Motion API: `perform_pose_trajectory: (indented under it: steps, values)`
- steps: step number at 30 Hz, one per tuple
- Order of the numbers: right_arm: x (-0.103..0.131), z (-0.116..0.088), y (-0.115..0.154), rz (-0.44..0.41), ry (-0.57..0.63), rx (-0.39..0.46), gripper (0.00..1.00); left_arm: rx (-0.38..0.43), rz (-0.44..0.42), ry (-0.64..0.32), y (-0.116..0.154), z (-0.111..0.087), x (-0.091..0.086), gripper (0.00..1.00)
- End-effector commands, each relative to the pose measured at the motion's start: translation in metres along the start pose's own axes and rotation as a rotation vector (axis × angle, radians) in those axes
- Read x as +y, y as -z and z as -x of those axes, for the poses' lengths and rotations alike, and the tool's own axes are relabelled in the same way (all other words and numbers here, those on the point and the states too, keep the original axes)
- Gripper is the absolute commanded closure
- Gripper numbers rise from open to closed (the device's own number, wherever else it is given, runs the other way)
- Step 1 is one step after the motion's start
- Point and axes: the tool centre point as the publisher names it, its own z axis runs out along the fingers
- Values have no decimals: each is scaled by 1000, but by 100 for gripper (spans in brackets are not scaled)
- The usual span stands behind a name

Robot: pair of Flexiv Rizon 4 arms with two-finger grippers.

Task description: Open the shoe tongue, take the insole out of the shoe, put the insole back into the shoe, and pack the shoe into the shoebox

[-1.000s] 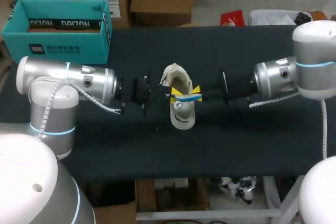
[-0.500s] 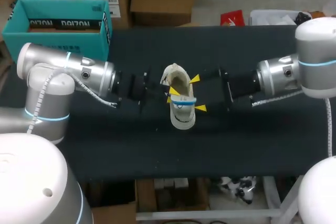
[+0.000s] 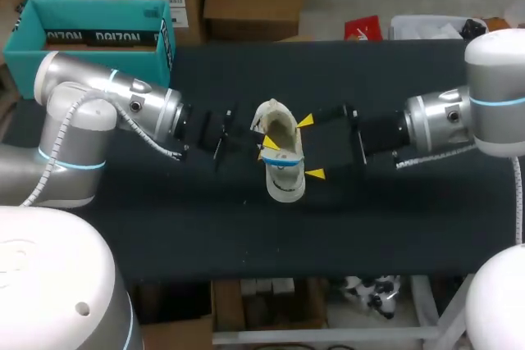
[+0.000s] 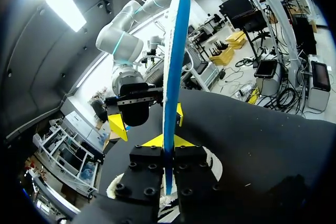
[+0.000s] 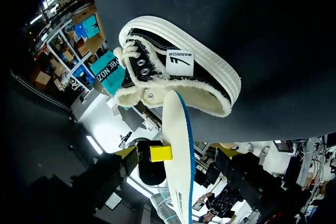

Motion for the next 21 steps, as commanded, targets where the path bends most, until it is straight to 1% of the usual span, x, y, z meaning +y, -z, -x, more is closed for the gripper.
perform_pose_trajectory:
  steps: [1,2,4,5,7,8,9,10,12,14,20,21]
  values:
    - [6,-4,2,-3,12,66,0,25,-26,-7,-3,3,9,100]
    - [7,-7,0,-6,18,109,0,28,-31,-8,-3,3,9,100]
    - [9,-9,-3,29,-7,133,0,32,-35,-15,-3,3,9,100]
    - [9,-10,-4,23,-4,161,0,33,-38,-20,-3,3,9,100]
    - [8,-11,-3,58,-43,165,0,35,-40,-27,-2,3,9,100]
    - [7,-10,-4,44,-56,181,0,35,-40,-33,-2,3,9,100]
    - [6,-9,-5,51,-73,189,0,36,-41,-35,-1,3,9,100]
    - [5,-8,-6,65,-86,191,0,37,-41,-36,-1,4,10,100]
    - [7,-4,-8,48,-108,198,0,42,-41,-39,-3,3,13,100]
    - [8,-3,-9,54,-123,200,0,48,-42,-39,-5,2,15,100]
    - [11,-3,-12,49,-151,194,0,60,-46,-38,-9,0,21,100]
    - [11,-3,-13,47,-153,195,2,62,-45,-37,-9,0,22,100]
